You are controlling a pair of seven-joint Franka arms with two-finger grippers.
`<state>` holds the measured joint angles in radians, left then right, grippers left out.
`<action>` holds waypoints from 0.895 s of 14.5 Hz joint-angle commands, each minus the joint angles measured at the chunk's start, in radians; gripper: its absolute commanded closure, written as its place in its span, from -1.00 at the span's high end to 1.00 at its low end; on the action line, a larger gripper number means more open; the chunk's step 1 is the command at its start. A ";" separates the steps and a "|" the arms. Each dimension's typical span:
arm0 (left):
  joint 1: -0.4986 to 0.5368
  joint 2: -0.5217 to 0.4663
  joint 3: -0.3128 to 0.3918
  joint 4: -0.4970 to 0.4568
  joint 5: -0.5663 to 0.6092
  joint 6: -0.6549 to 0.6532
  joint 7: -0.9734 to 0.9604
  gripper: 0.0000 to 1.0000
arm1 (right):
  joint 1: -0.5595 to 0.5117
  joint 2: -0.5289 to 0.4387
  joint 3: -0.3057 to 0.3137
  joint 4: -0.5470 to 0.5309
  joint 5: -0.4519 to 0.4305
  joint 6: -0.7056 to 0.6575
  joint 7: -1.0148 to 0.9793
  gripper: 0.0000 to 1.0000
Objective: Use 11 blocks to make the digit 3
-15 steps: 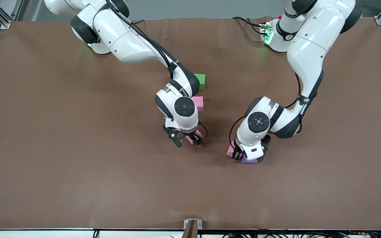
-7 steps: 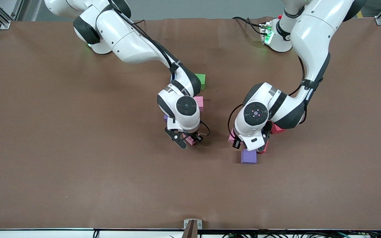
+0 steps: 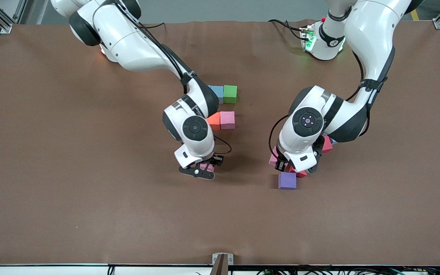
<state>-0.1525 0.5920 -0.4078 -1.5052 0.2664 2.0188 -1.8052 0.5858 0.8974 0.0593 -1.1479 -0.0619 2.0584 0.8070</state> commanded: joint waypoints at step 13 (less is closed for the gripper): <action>0.033 -0.057 -0.003 -0.020 -0.026 -0.023 0.017 -0.67 | -0.060 -0.230 0.039 -0.532 0.043 0.304 -0.192 -0.96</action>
<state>-0.1267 0.5649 -0.4076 -1.5061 0.2662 2.0101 -1.8052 0.5259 0.7036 0.0919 -1.6290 -0.0387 2.3615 0.6040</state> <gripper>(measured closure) 0.471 0.392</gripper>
